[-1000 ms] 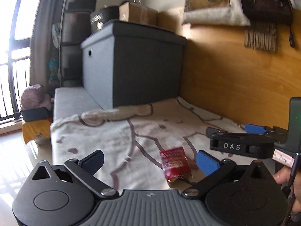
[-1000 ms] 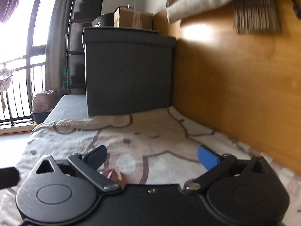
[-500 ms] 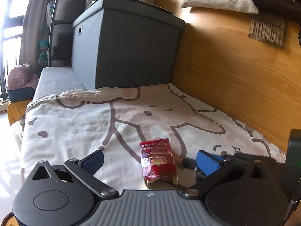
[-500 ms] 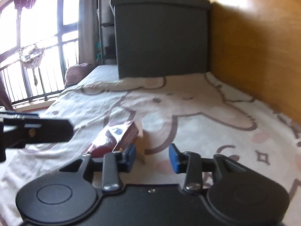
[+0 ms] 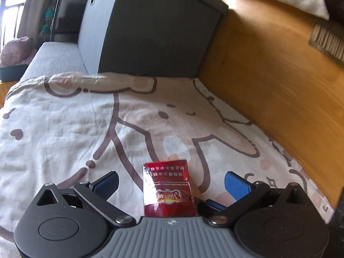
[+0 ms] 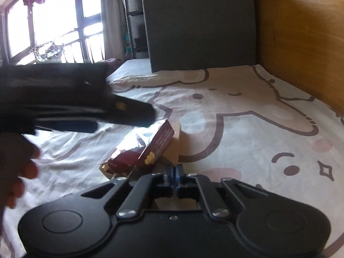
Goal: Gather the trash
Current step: 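Grasp the red snack packet with the left tool while the right tool grasps the tan cardboard scrap, then lift the red packet and cardboard scrap off the bench with both tools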
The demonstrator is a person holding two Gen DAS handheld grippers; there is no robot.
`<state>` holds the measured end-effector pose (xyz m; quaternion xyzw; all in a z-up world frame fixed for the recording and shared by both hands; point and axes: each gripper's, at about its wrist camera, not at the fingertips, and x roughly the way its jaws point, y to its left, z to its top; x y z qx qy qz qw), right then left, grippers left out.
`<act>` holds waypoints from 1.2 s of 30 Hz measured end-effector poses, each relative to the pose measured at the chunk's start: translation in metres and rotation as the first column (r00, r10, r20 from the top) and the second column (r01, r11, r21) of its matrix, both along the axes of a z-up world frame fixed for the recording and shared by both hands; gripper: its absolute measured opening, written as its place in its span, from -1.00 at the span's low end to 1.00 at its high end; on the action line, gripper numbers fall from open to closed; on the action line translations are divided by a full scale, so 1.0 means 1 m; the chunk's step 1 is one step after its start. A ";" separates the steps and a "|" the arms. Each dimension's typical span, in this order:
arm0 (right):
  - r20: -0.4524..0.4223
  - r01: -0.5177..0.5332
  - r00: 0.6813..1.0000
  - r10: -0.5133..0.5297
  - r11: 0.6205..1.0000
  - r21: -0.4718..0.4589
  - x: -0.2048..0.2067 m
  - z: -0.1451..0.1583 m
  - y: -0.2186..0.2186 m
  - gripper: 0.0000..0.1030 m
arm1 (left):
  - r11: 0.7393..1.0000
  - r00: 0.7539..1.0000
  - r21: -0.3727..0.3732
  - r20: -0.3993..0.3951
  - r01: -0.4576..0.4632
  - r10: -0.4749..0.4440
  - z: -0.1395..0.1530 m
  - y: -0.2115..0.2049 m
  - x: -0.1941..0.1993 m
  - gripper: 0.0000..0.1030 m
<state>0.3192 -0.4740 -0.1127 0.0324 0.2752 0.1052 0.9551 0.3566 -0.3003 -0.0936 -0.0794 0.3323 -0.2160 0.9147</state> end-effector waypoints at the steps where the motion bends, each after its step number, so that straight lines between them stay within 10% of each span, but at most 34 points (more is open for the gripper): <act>1: 0.008 -0.004 1.000 0.004 1.000 0.001 -0.002 0.001 0.000 -0.97 | 1.000 1.000 0.011 -0.004 0.000 0.000 -0.002 -0.002 0.001 1.00; 15: -0.023 0.029 0.999 -0.030 0.999 -0.039 -0.046 0.014 -0.025 -0.96 | 0.986 0.999 0.165 -0.043 0.031 -0.024 -0.024 -0.024 0.016 0.47; 20: -0.011 0.010 1.000 -0.010 1.000 -0.005 -0.045 0.012 -0.027 -0.47 | 0.979 0.998 0.195 -0.031 0.057 -0.052 -0.022 -0.025 0.013 0.04; 36: -0.038 -0.005 0.999 0.003 0.998 -0.064 -0.010 0.001 0.000 -0.21 | 0.872 0.966 0.442 0.042 0.212 -0.257 -0.022 0.012 -0.051 0.08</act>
